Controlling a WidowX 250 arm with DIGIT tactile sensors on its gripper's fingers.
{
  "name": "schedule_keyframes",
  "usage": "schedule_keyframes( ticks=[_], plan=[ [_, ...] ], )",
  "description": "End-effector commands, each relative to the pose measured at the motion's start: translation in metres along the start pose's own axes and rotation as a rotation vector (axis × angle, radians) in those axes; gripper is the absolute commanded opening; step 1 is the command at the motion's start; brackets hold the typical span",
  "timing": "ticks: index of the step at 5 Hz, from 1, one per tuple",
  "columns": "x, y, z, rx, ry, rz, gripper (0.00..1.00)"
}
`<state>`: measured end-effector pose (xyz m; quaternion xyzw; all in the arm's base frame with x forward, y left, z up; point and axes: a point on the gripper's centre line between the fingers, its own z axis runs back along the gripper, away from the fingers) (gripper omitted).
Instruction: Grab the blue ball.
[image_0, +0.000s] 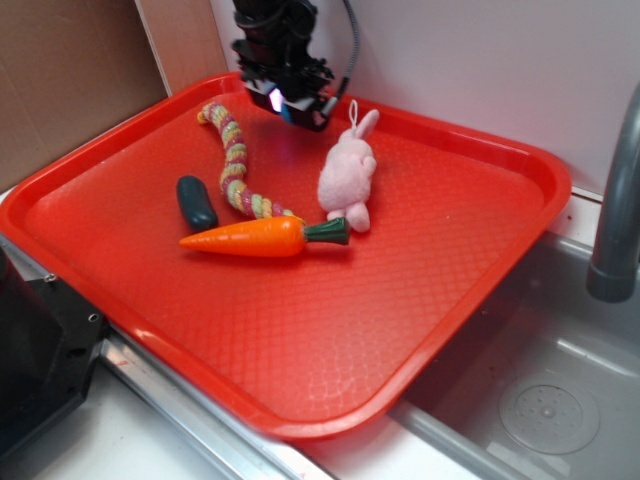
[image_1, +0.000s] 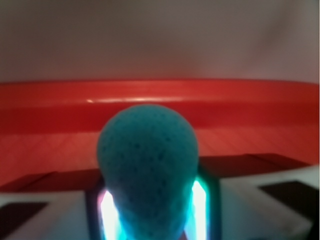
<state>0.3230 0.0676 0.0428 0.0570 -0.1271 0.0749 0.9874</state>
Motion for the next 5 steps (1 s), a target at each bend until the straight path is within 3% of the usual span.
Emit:
schedule_keyframes(
  ticks=[1,2,4,5],
  plan=[
    [-0.032,-0.002,0.09,-0.03,0.06,0.14,0.0],
    [-0.062,-0.004,0.123,-0.162,0.141,0.111,0.0],
    [-0.111,-0.018,0.163,-0.185,0.178,0.021,0.0],
    [-0.123,-0.024,0.16,-0.204,0.202,0.026,0.0]
  ],
)
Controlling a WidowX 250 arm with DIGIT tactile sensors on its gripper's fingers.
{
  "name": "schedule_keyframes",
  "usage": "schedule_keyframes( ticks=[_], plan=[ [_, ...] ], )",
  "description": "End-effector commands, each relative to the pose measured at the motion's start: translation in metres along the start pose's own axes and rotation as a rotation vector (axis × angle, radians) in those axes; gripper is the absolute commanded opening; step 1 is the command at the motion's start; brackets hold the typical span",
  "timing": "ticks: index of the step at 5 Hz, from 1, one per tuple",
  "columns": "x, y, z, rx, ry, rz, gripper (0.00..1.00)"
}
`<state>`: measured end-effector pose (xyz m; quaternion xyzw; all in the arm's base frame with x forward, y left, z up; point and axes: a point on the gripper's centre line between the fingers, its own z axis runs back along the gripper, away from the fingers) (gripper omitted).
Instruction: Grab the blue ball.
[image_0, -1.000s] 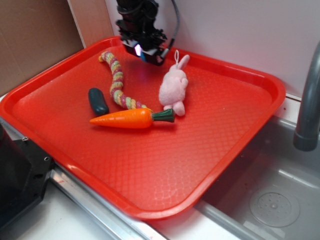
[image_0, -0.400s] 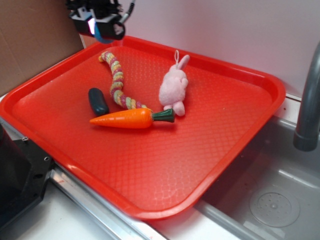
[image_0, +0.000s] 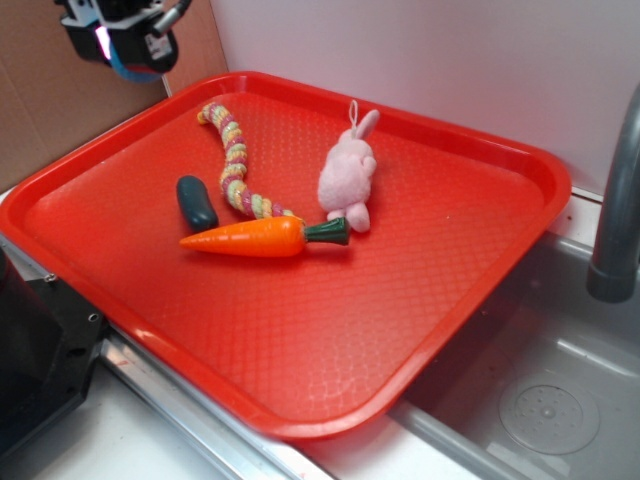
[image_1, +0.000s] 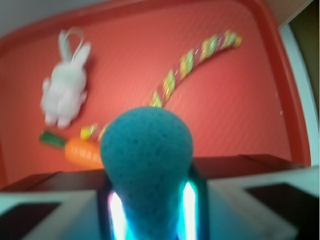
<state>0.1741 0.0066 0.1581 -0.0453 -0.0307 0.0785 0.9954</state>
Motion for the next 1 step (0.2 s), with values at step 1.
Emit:
schedule_keyframes(
  ticks=[1],
  plan=[
    [0.0024,0.0044,0.0033,0.018,0.018,0.028,0.0]
  ],
)
